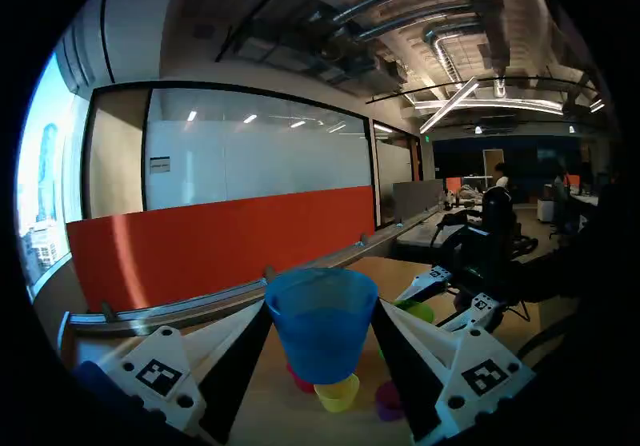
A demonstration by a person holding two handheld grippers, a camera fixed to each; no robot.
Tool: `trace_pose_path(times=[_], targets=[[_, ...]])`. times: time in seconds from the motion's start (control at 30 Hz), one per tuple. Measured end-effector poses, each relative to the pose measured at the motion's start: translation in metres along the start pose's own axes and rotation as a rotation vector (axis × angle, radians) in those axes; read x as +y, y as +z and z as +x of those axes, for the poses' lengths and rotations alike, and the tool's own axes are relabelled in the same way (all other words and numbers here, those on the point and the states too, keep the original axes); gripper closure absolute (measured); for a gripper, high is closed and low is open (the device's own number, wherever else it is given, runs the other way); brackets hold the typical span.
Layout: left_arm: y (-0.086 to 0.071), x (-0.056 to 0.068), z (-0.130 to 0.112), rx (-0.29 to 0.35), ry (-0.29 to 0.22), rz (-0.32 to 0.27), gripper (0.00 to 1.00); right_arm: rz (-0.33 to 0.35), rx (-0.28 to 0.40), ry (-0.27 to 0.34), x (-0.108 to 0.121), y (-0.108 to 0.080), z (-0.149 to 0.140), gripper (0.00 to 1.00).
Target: Pour water
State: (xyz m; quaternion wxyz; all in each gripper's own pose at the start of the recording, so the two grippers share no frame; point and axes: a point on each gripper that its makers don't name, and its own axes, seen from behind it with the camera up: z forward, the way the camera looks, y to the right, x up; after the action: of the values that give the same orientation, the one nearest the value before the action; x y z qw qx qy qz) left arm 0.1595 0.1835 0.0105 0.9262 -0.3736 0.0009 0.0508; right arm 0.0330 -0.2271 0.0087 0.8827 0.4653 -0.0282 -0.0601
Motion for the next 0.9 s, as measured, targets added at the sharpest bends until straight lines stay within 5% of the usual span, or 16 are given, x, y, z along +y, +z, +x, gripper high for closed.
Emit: trace_pose_path(times=[0.9], targets=[[0.002,0.001,-0.001,-0.001,-0.009,-0.009,0.15,0.020,0.077,0.000,-0.012,0.001,0.013,0.09]])
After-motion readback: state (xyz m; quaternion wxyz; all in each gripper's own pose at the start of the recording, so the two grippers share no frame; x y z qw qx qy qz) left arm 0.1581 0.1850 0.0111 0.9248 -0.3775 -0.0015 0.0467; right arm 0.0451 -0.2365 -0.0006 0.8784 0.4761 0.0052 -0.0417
